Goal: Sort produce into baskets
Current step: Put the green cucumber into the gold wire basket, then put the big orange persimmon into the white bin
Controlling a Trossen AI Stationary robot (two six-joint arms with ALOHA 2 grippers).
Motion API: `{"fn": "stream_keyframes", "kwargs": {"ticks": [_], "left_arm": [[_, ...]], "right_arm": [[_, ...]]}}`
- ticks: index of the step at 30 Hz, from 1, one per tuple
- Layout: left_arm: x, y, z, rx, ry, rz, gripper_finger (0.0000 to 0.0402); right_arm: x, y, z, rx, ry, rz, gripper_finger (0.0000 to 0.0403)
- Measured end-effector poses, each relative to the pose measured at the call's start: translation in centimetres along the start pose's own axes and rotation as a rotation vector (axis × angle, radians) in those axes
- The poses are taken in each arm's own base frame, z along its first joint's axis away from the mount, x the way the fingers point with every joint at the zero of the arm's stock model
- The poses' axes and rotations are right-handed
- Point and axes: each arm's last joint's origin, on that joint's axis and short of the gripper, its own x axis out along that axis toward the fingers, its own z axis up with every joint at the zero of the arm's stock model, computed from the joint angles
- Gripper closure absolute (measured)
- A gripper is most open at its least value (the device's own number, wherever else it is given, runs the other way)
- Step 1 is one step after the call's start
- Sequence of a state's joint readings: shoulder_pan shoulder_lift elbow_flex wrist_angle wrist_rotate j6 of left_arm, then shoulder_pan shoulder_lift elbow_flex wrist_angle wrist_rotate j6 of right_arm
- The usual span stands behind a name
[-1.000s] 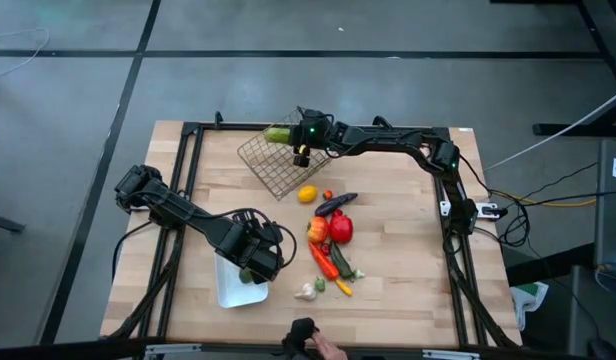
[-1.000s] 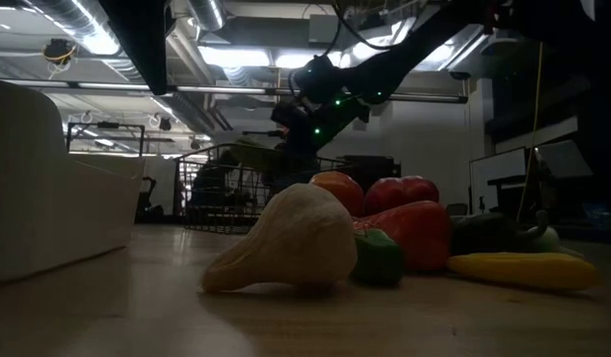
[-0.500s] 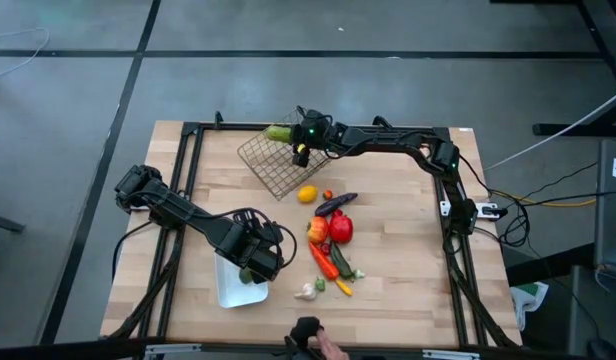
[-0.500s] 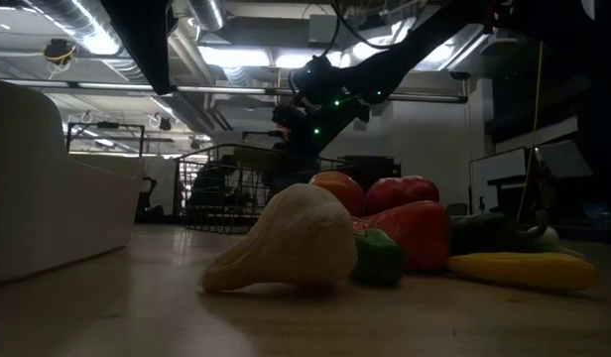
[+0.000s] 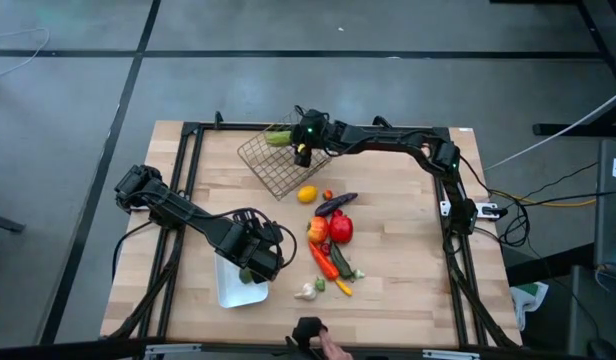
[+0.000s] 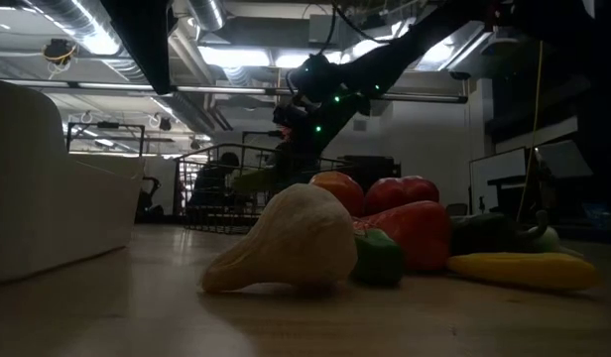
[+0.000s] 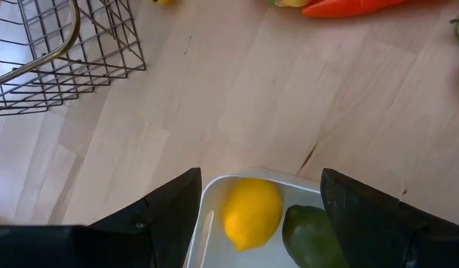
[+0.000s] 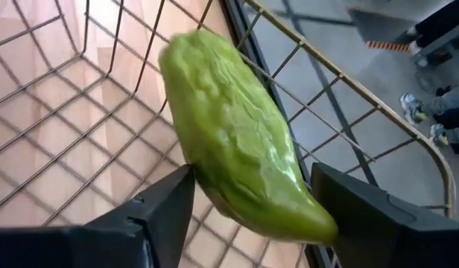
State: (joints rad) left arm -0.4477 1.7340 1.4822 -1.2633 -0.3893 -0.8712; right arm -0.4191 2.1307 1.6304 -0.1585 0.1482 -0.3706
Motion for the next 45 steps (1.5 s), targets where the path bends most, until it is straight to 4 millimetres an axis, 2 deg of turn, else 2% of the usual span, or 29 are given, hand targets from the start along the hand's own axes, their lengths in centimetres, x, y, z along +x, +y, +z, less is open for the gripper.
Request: {"fn": "stream_keyframes", "kwargs": {"ticks": [12, 21, 25, 33, 38, 45], "left_arm": [[0.0, 0.0, 0.0, -0.004, 0.0, 0.0, 0.0132], [0.0, 0.1, 0.1, -0.007, -0.038, 0.027, 0.0132], [0.2, 0.3, 0.6, -0.023, -0.059, 0.039, 0.0132], [-0.1, 2.0, 3.1, 0.042, -0.148, -0.025, 0.0132], [0.0, 3.2, 5.2, 0.124, -0.218, -0.096, 0.0132], [0.8, 4.2, 7.9, 0.153, -0.305, -0.219, 0.0132]], "right_arm": [[-3.5, -2.1, 3.9, -0.062, 0.124, 0.05, 0.0144], [-9.0, -4.2, 7.3, -0.105, 0.215, 0.154, 0.0144], [-12.0, -4.6, 7.9, -0.106, 0.247, 0.26, 0.0144], [-17.9, -5.3, 7.4, -0.079, 0.288, 0.406, 0.0144], [-21.2, -5.4, 6.7, -0.049, 0.3, 0.411, 0.0144], [-24.4, -4.6, 3.5, 0.019, 0.355, 0.416, 0.0144]]}}
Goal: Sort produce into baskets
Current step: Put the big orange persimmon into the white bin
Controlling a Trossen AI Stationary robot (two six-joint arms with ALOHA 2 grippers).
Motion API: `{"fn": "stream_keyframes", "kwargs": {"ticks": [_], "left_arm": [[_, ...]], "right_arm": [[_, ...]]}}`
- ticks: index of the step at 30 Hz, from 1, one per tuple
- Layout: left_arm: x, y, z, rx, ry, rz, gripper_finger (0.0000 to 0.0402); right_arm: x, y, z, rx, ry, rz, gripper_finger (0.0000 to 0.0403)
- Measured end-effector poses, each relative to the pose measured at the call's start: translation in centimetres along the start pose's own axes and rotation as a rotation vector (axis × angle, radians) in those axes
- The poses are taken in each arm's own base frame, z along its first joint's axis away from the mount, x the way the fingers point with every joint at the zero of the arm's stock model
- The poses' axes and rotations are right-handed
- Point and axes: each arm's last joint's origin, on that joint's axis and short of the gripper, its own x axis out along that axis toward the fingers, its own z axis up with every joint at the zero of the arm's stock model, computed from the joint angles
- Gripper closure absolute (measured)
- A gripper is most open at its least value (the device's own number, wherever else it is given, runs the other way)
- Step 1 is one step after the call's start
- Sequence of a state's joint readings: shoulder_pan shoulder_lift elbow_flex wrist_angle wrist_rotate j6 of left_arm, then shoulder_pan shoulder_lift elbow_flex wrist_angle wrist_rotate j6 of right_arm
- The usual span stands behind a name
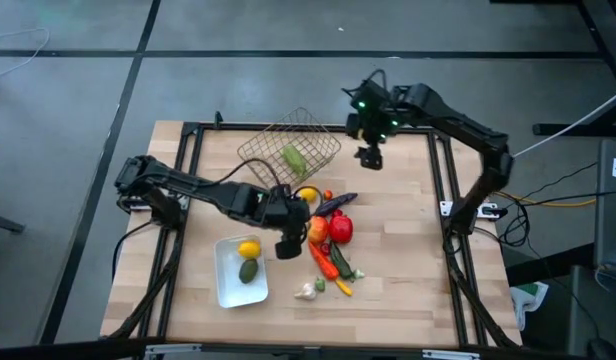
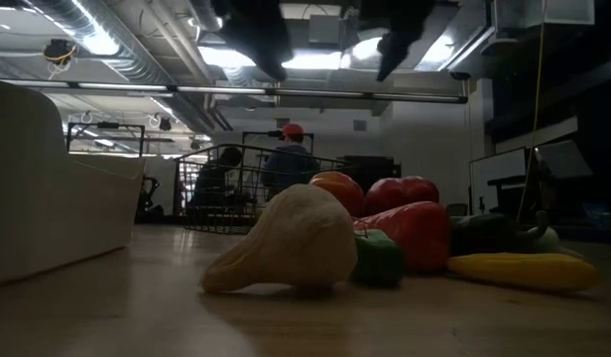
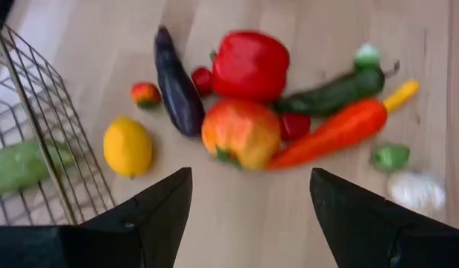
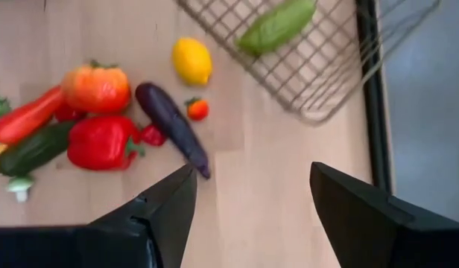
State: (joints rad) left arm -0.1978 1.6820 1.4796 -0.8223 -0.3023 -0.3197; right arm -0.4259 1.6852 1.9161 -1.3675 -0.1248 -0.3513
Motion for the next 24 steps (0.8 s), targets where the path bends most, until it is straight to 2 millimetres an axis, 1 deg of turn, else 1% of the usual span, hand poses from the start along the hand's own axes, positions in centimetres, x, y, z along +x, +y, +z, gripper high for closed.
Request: {"fn": "stream_keyframes", "kwargs": {"ticks": [3, 7, 9, 13, 17, 21, 24], "left_arm": [[0.2, 0.5, 0.6, -0.055, -0.041, -0.004, 0.0132], [0.3, 0.9, 1.0, -0.174, -0.066, -0.01, 0.0132], [0.3, 0.9, 1.1, -0.242, -0.077, -0.016, 0.0132], [0.3, 0.9, 1.1, -0.389, -0.074, -0.021, 0.0132], [0.9, 0.7, 1.1, -0.583, -0.063, -0.023, 0.0132], [2.4, 0.3, 1.0, -0.735, -0.046, -0.015, 0.0132], [4.0, -0.1, 0.7, -0.8, -0.008, 0.012, 0.0132]], "right_arm": [[0.2, 0.8, -2.3, 0.022, -0.016, -0.007, 0.0143], [0.8, 1.8, -5.1, 0.056, -0.064, -0.023, 0.0143], [1.2, 2.2, -6.5, 0.075, -0.088, -0.03, 0.0143], [2.6, 2.9, -8.8, 0.105, -0.082, -0.026, 0.0143], [4.3, 3.2, -10.2, 0.132, -0.074, -0.021, 0.0143], [5.9, 3.2, -10.8, 0.137, -0.08, -0.023, 0.0143], [7.0, 3.2, -11.1, 0.135, -0.098, -0.028, 0.0143]]}}
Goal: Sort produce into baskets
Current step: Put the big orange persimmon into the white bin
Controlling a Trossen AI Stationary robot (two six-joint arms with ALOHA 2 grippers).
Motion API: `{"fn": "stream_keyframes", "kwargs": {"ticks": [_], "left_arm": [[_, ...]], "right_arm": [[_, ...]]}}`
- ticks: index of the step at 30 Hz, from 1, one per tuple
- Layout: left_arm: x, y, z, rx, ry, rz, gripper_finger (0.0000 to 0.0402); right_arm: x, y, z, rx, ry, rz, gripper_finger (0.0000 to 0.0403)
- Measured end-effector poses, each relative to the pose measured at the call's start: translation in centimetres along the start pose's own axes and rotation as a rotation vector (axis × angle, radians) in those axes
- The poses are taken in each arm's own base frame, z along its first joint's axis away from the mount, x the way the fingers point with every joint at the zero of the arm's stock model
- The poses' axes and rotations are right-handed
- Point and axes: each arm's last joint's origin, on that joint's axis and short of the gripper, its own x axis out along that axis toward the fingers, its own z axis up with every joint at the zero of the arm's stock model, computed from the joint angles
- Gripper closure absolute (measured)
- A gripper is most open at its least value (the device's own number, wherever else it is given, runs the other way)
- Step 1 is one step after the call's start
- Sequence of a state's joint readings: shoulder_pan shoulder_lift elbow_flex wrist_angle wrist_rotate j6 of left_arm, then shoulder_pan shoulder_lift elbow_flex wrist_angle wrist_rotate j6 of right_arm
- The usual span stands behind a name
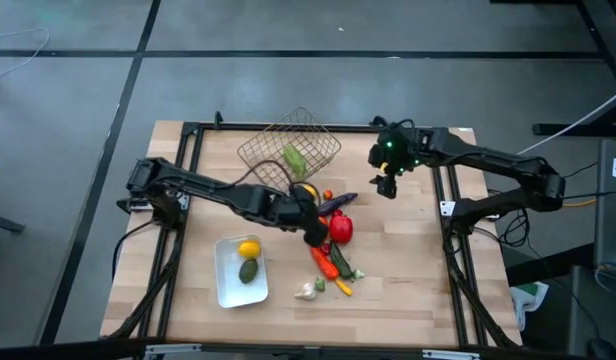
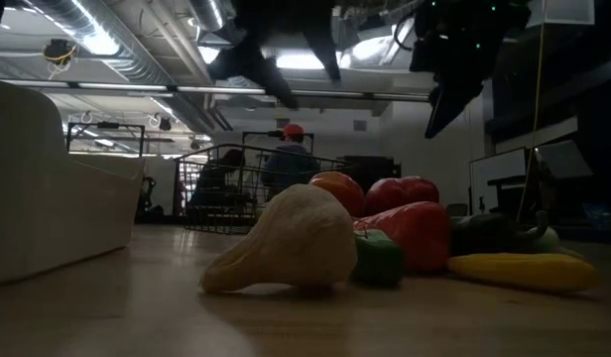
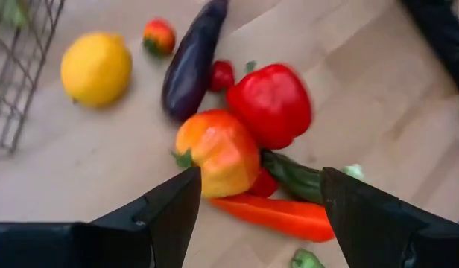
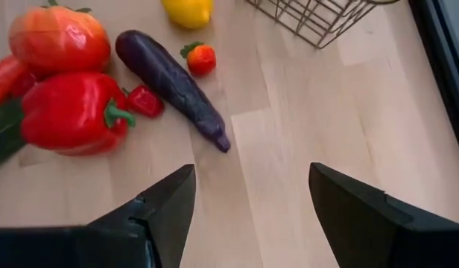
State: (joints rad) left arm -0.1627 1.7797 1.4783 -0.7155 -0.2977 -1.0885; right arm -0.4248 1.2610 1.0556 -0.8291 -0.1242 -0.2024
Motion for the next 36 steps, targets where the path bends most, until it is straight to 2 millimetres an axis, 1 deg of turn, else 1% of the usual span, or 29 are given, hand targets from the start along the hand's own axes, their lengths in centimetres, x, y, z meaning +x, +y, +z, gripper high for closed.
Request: {"fn": "stream_keyframes", "kwargs": {"ticks": [2, 8, 15, 20, 24, 32, 36], "left_arm": [[0.8, 0.0, -0.3, -0.025, 0.011, 0.02, 0.0132], [2.4, 0.0, -0.8, -0.065, 0.026, 0.052, 0.0132], [3.6, -0.2, -1.2, -0.083, 0.025, 0.055, 0.0132], [4.0, -0.5, -1.1, -0.095, 0.007, 0.03, 0.0132], [4.7, -0.4, -1.3, -0.089, 0.01, 0.05, 0.0132], [4.6, -0.4, -1.4, -0.015, 0.013, 0.053, 0.0132], [4.7, -0.5, -1.4, -0.024, 0.009, 0.046, 0.0131]], "right_arm": [[0.4, 0.0, -0.2, 0.0, -0.004, -0.001, 0.0143], [1.2, 0.0, -0.8, 0.001, 0.01, 0.002, 0.0143], [1.3, 0.0, -1.0, -0.002, 0.016, 0.003, 0.0143], [1.4, 0.0, -0.9, -0.002, 0.009, 0.001, 0.0143], [1.4, 0.0, -0.9, -0.003, 0.006, 0.001, 0.0143], [1.4, 0.0, -0.8, -0.005, -0.005, -0.001, 0.0143], [1.4, 0.0, -0.7, -0.005, -0.007, -0.002, 0.0143]]}}
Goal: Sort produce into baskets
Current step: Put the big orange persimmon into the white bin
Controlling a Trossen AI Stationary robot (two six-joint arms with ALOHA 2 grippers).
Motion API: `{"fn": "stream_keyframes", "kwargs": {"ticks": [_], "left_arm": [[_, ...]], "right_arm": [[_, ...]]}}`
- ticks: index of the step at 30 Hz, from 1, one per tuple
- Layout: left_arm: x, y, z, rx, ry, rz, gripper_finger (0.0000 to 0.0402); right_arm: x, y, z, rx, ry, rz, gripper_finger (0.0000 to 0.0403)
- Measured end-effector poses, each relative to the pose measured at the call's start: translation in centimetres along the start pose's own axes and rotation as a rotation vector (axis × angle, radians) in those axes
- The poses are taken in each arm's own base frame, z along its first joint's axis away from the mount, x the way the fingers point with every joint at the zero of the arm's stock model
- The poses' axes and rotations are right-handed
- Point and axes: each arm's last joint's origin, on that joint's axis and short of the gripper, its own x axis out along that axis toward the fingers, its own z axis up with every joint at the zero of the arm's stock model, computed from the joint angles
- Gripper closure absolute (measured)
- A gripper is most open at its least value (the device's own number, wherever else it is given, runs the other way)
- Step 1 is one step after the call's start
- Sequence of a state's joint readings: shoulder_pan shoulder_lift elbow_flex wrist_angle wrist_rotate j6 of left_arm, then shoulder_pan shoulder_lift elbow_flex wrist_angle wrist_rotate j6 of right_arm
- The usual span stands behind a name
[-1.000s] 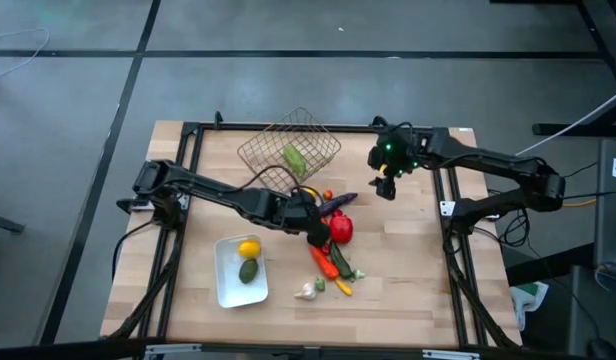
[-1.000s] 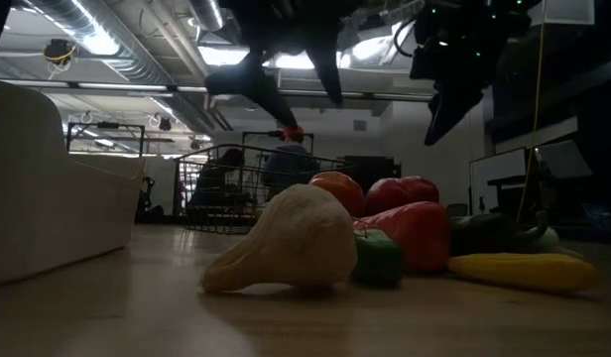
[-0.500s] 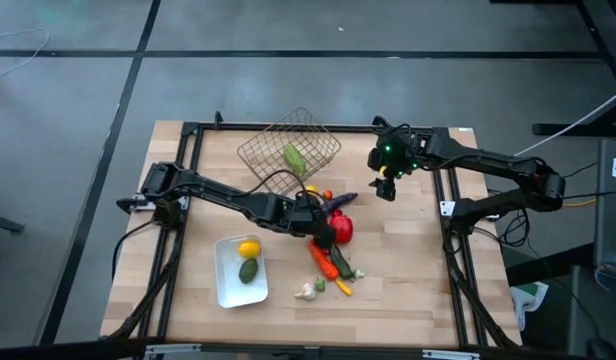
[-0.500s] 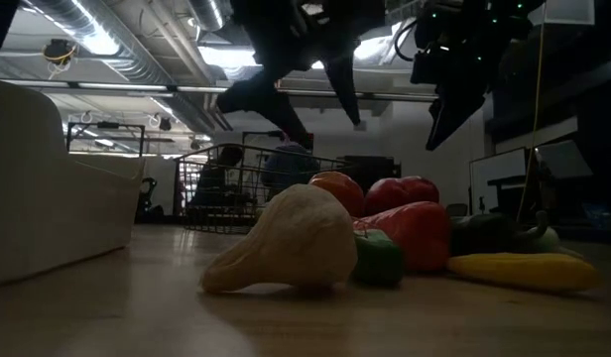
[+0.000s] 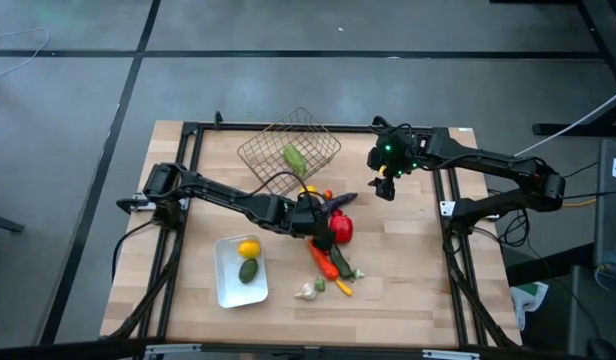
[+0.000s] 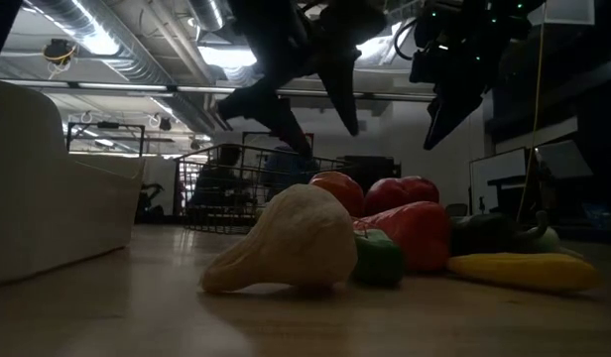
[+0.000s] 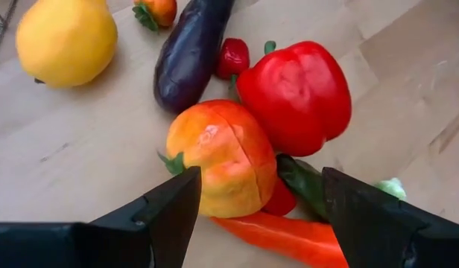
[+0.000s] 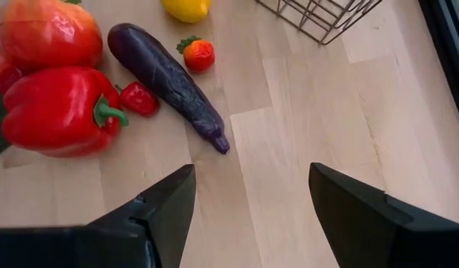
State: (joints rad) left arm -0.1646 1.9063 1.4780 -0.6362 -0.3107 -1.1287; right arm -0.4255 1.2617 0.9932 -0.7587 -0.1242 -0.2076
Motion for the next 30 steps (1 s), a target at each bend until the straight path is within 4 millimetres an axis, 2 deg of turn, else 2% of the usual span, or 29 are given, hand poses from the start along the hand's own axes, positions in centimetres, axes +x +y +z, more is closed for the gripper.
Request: {"fn": "stream_keyframes", "kwargs": {"ticks": [3, 8, 14, 24, 30], "left_arm": [[0.0, 0.0, 0.0, 0.007, 0.001, 0.002, 0.0116], [0.0, 0.1, 0.0, 0.039, 0.005, 0.013, 0.0065], [0.2, 0.4, -0.1, 0.004, -0.011, 0.052, 0.0024], [2.7, 0.4, -1.1, 0.068, 0.0, 0.095, 0.0018], [3.2, 0.6, -0.9, 0.072, -0.003, 0.105, 0.0018]], "right_arm": [[0.0, 0.0, 0.0, 0.0, -0.001, 0.0, 0.0143], [0.0, 0.0, 0.0, 0.0, -0.001, 0.0, 0.0143], [0.0, 0.0, 0.0, 0.0, -0.002, 0.0, 0.0143], [0.0, 0.0, 0.0, -0.001, -0.003, 0.0, 0.0143], [0.0, 0.0, 0.0, 0.0, -0.002, -0.001, 0.0143]]}}
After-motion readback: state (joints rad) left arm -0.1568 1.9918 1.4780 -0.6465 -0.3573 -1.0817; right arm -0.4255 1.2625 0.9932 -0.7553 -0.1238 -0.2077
